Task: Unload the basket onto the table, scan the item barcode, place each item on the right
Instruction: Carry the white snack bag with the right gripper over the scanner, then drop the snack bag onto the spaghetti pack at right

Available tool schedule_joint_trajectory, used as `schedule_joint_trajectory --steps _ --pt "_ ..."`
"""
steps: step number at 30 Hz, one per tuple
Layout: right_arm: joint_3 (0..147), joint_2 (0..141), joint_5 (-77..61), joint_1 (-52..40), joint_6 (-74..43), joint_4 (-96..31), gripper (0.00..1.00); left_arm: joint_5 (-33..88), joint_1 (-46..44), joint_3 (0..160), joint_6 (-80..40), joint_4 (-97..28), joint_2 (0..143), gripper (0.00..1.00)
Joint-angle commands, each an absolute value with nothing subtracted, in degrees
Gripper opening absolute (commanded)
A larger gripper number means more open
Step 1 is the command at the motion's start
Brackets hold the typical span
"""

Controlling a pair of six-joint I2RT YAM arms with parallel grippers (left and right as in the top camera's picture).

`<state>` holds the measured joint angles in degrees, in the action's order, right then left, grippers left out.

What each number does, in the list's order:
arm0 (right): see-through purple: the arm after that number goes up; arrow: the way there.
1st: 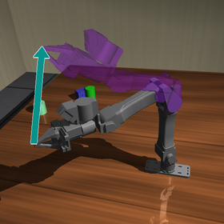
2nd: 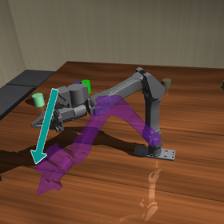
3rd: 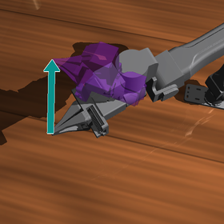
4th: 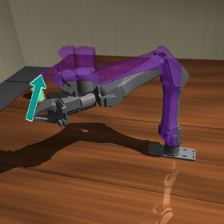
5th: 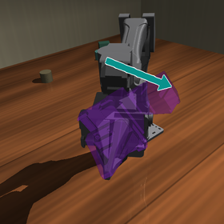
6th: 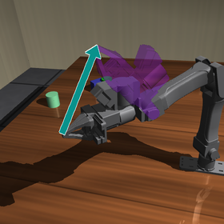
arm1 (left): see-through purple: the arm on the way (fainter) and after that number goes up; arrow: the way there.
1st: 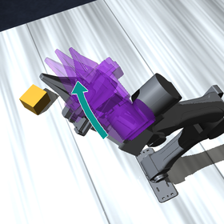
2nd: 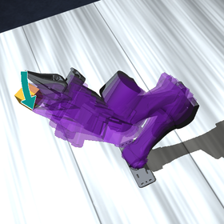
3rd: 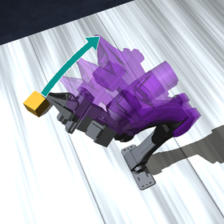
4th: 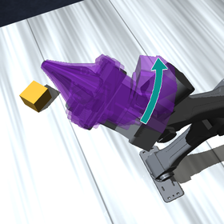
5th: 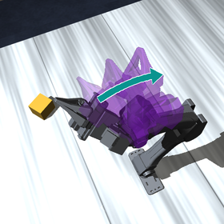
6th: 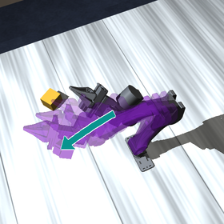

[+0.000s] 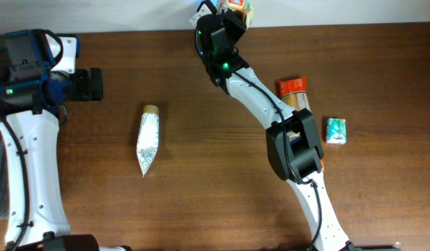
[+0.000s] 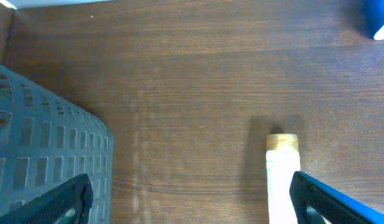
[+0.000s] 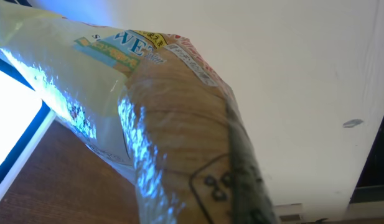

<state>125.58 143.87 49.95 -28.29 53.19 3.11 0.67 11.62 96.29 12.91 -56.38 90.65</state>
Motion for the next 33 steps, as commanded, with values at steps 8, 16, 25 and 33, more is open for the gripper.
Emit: schedule_joint_trajectory --steps 8,16,25,33 --pt "126.7 143.8 52.6 -29.3 53.8 4.0 0.04 1.3 11.8 96.4 13.8 -56.3 90.7 0.99" --pt "126.7 120.8 46.1 -27.4 23.7 -26.2 0.04 1.3 11.8 96.4 13.8 -56.3 90.7 0.99" --pt "124.5 109.5 4.0 -15.5 -8.7 -96.8 0.04 1.3 11.8 96.4 13.8 -56.3 90.7 0.99" --pt "97.5 109.5 -4.5 1.8 -8.7 -83.5 0.04 1.3 11.8 96.4 13.8 -56.3 90.7 0.99"
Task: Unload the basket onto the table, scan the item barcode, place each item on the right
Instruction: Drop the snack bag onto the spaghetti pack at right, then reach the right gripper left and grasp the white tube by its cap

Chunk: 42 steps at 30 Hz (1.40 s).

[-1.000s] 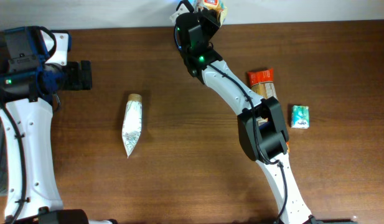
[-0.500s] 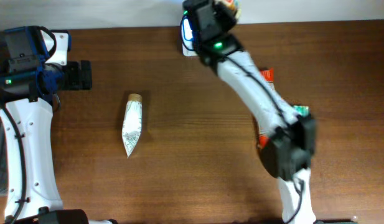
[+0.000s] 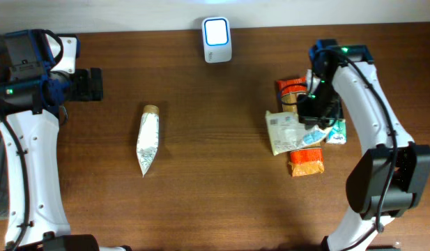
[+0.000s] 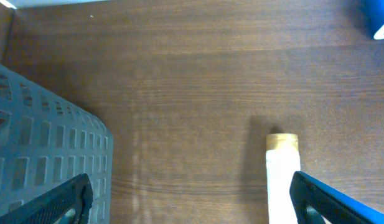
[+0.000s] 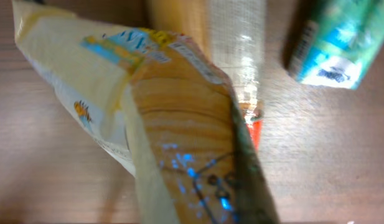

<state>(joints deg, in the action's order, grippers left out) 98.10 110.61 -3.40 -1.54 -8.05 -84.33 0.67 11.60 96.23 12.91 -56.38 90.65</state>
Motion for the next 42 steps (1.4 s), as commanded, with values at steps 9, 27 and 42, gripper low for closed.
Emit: schedule_joint_trajectory --steps 9,27,42 --pt "97.5 109.8 0.8 11.7 -7.8 -79.6 0.69 1.3 11.8 96.4 13.8 -56.3 90.7 0.99" --pt "122.3 123.2 -17.9 -30.3 -19.3 -57.1 0.99 1.3 11.8 96.4 13.8 -56.3 90.7 0.99" --pt "122.2 143.9 -3.4 -49.0 -23.0 -35.8 0.98 1.3 11.8 96.4 13.8 -56.3 90.7 0.99"
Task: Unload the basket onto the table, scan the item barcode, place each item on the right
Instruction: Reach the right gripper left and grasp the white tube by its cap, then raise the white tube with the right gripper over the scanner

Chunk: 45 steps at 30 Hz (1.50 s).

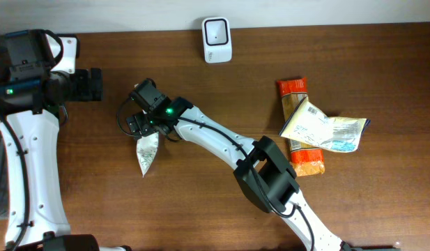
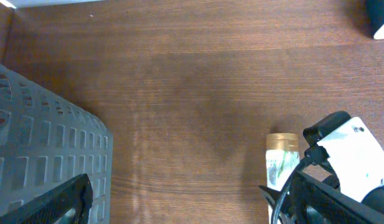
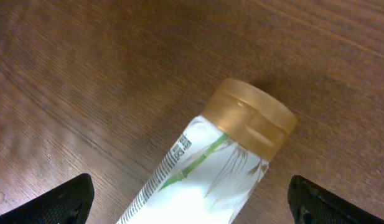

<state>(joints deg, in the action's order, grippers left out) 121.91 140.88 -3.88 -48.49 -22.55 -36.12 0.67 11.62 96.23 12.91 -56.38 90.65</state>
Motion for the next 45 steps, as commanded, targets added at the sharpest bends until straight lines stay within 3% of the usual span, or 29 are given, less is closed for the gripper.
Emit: schedule_joint_trajectory --steps 1,2,4,5,7,9,12,14,16,23,27,32,33,35,38,45 --pt "122.2 144.7 -4.2 -49.2 -23.0 -36.7 0.94 1.3 11.8 96.4 13.8 -56.3 90.7 0.99" --pt "122.2 144.7 -4.9 -49.1 -23.0 -37.6 0.85 1.3 11.8 96.4 13.8 -56.3 90.7 0.99" --pt "122.2 144.7 -6.6 -49.1 -23.0 -39.2 0.56 1.3 11.8 96.4 13.8 -56.3 90.7 0.99" --pt "122.2 144.7 -7.1 -49.1 -22.9 -40.9 0.36 1.3 11.8 96.4 13.8 -56.3 90.7 0.99" --pt "122.2 144.7 -7.1 -48.3 -22.5 -43.9 0.12 1.3 11.8 96.4 13.8 -56.3 90.7 0.99" --pt "122.5 144.0 -13.6 -45.4 -16.0 -49.0 0.04 1.3 11.8 96.4 13.8 -56.3 90.7 0.99" --pt "122.5 144.0 -29.9 -39.1 -5.7 -56.3 0.04 1.3 11.8 96.4 13.8 -56.3 90.7 0.99" --pt "122.5 144.0 -34.9 -35.1 -0.1 -60.8 0.18 1.3 11.8 96.4 13.8 -56.3 90.7 0.99" --pt "122.5 144.0 -35.0 -32.0 4.5 -64.8 0.52 1.3 11.8 96.4 13.8 -56.3 90.7 0.99" --pt "137.4 143.9 -35.6 -23.5 10.8 -84.1 0.72 1.3 11.8 96.4 13.8 -56.3 90.7 0.99" --pt "131.6 143.9 -35.6 -24.7 13.3 -84.9 0.80 1.3 11.8 96.4 13.8 -56.3 90.7 0.99" --pt "115.3 144.0 -37.1 -29.1 13.3 -77.9 0.79 1.3 11.8 96.4 13.8 -56.3 90.7 0.99" --pt "112.2 144.0 -37.9 -29.2 13.2 -75.8 0.68 1.3 11.8 96.4 13.8 -56.3 90.7 0.99" --pt "110.7 144.0 -39.0 -29.1 13.2 -74.7 0.33 1.3 11.8 96.4 13.8 -56.3 90.7 0.99" --pt "110.7 143.9 -39.3 -29.1 13.2 -74.5 0.04 1.3 11.8 96.4 13.8 -56.3 90.7 0.99" --pt "125.6 140.5 -50.5 -21.1 13.3 -79.6 0.04 1.3 11.8 96.4 13.8 -56.3 90.7 0.99"
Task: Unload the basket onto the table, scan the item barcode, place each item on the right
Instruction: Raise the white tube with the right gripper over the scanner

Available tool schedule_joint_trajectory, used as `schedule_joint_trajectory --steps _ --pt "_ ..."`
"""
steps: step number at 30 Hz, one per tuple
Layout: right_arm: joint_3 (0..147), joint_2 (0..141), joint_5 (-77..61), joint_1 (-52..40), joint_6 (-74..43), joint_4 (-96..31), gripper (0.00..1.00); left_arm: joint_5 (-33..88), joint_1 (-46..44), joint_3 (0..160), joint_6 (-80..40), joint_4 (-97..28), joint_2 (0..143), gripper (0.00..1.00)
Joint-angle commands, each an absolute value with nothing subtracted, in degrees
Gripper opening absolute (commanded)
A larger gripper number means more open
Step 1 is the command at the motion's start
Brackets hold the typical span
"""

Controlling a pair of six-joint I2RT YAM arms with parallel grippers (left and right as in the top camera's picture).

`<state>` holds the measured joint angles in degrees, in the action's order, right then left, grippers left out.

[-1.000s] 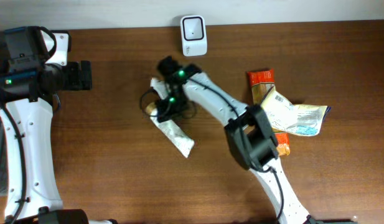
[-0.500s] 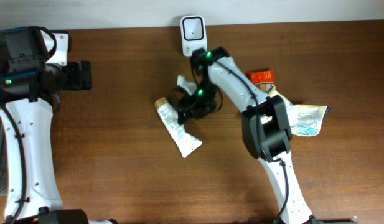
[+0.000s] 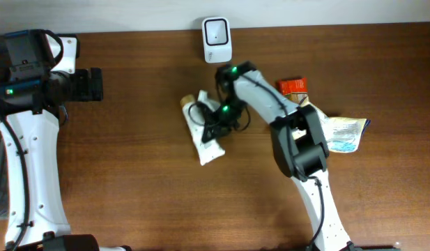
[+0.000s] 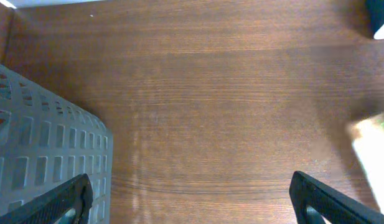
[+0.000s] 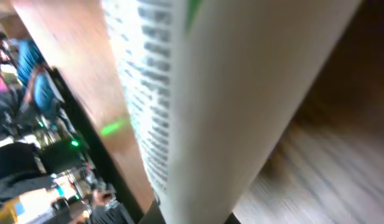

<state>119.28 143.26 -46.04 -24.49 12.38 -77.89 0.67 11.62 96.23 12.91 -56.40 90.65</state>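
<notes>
A white squeeze tube with a gold cap [image 3: 199, 132] hangs aslant at mid-table, a little in front of the white barcode scanner [image 3: 217, 31] at the back edge. My right gripper [image 3: 218, 124] is shut on the tube's middle. In the right wrist view the tube [image 5: 241, 93] fills the frame, blurred, with small print along its side. My left gripper [image 4: 192, 202] stands open at the far left with nothing between its fingers [image 4: 67, 199]. The tube's blurred end [image 4: 373, 144] shows at the right edge of that view.
A pile of packets lies at the right: a red-and-orange one [image 3: 293, 86] and a pale yellow packet [image 3: 340, 129] on top. A grey perforated basket [image 4: 42, 155] sits at the table's left end, beside my left gripper.
My right gripper was open over the tube at the left middle of the table. Now it is shut on the tube, which has moved right to just in front of the scanner.
My right gripper first held a yellow packet up at the scanner, then over the pile at the right. Later the packet lay on that pile and the gripper was open over the tube. Now it holds the tube near the scanner. My left arm stayed put.
</notes>
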Motion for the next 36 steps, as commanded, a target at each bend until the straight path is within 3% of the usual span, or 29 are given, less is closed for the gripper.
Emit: schedule_joint_trajectory --steps 1,8,11,16,28,29,32,36 --pt "129.3 138.6 -51.1 -19.4 13.3 -82.4 0.04 1.3 11.8 96.4 13.8 -56.3 90.7 0.99" --pt "136.1 121.0 -58.1 -10.0 13.7 -86.2 0.04 1.3 11.8 96.4 13.8 -56.3 90.7 0.99" --pt "136.1 115.9 -57.6 -9.3 24.2 -87.8 0.04 1.3 11.8 96.4 13.8 -56.3 90.7 0.99" --pt "136.1 115.7 -56.5 -9.4 39.7 -94.5 0.04 1.3 11.8 96.4 13.8 -56.3 90.7 0.99" --pt "136.0 115.8 -50.5 -9.4 41.7 -95.2 0.04 1.3 11.8 96.4 13.8 -56.3 90.7 0.99" --pt "136.0 115.8 -50.5 -9.4 40.9 -94.8 0.04 1.3 11.8 96.4 13.8 -56.3 90.7 0.99" --pt "136.1 115.8 -33.6 -10.5 16.4 -85.0 0.04 1.3 11.8 96.4 13.8 -56.3 90.7 0.99" --pt "136.1 115.8 -5.0 -19.7 10.0 -77.1 0.04 1.3 11.8 96.4 13.8 -56.3 90.7 0.99"
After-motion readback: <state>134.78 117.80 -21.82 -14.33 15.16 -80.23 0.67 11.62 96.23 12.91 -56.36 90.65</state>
